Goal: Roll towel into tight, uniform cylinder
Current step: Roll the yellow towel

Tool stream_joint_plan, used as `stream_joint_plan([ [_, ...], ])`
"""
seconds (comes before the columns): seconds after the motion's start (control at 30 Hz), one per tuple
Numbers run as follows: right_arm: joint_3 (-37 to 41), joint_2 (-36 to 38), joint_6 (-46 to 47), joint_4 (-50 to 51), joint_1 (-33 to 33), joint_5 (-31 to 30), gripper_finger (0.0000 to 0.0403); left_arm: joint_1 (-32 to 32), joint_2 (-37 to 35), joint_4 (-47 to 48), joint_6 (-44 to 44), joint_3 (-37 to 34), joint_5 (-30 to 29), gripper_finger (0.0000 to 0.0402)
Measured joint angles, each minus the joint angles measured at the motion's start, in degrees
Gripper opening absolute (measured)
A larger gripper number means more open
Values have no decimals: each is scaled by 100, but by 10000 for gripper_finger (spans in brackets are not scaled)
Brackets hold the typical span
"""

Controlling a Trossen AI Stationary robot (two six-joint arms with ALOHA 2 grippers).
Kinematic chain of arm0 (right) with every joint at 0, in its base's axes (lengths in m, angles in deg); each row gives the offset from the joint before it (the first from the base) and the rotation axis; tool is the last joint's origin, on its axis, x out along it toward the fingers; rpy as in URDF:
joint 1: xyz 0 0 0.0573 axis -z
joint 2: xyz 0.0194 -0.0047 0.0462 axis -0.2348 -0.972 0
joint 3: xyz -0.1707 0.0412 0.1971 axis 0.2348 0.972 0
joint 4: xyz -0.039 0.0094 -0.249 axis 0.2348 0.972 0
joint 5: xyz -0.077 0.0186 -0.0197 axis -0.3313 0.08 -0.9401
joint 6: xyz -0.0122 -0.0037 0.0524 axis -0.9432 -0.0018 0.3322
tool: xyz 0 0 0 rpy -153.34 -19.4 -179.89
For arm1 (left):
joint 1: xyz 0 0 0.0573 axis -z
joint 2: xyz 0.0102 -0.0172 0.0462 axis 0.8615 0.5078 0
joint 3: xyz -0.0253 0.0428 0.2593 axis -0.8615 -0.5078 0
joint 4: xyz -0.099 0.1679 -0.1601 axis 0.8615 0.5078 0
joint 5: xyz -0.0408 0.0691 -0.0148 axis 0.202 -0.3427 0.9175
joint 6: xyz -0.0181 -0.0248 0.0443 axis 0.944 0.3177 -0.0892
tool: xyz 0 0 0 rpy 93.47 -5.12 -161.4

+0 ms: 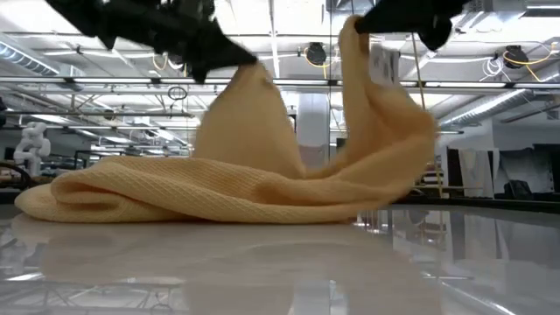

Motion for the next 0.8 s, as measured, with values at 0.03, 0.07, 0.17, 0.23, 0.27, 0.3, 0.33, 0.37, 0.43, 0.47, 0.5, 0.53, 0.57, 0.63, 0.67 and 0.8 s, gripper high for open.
stream_joint_plan([
  [0.03, 0, 173, -252, -13, 91, -20, 0, 1, -92, 14, -227, 121, -177, 4],
  [0.07, 0, 364, -511, -47, 196, -66, 0, 4, -184, 2, -439, 250, -358, 4],
  [0.17, 0, 1048, -1357, -94, 507, -557, 0, 7, -520, -91, -1216, 569, -1172, 3],
  [0.23, 0, 1565, -1927, -209, 729, -946, 0, -10, -747, -119, -1784, 789, -1720, 3],
  [0.27, 0, 1813, -2218, -369, 856, -1057, 0, -39, -843, -123, -2013, 910, -1919, 3],
  [0.3, 0, 2053, -2486, -558, 992, -1070, 0, -71, -944, -140, -2151, 1034, -1982, 3],
  [0.33, 0, 2271, -2773, -824, 1118, -1020, 0, -93, -1034, -138, -2199, 1140, -1975, 3],
  [0.37, 0, 2447, -3057, -1179, 1230, -925, 0, -124, -1109, -144, -2218, 1251, -1844, 3],
  [0.43, -2, 2720, -3714, -2008, 1443, -549, 0, -175, -1161, -297, -2239, 1507, -1375, 2],
  [0.47, -3, 2790, -4047, -2521, 1539, -307, 0, -199, -1159, -390, -2318, 1638, -1143, 2],
  [0.5, -13, 2849, -4375, -3032, 1642, -55, 0, -214, -1154, -495, -2412, 1768, -985, 2],
  [0.53, -46, 2874, -4634, -3445, 1739, 134, 0, -234, -1133, -625, -2555, 1932, -875, 2],
  [0.57, -146, 2872, -4831, -3694, 1833, 287, 0, -255, -1088, -768, -2722, 2099, -815, 2],
  [0.63, -469, 2832, -4980, -3747, 1980, 574, 0, -318, -1022, -897, -2987, 2411, -670, 2],
  [0.67, -647, 2795, -4973, -3566, 2014, 706, 0, -339, -990, -867, -3046, 2534, -537, 2],
  [0.8, -1378, 2563, -4398, -2145, 1950, 1290, 0, -275, -932, -505, -2832, 2814, 304, 2],
])
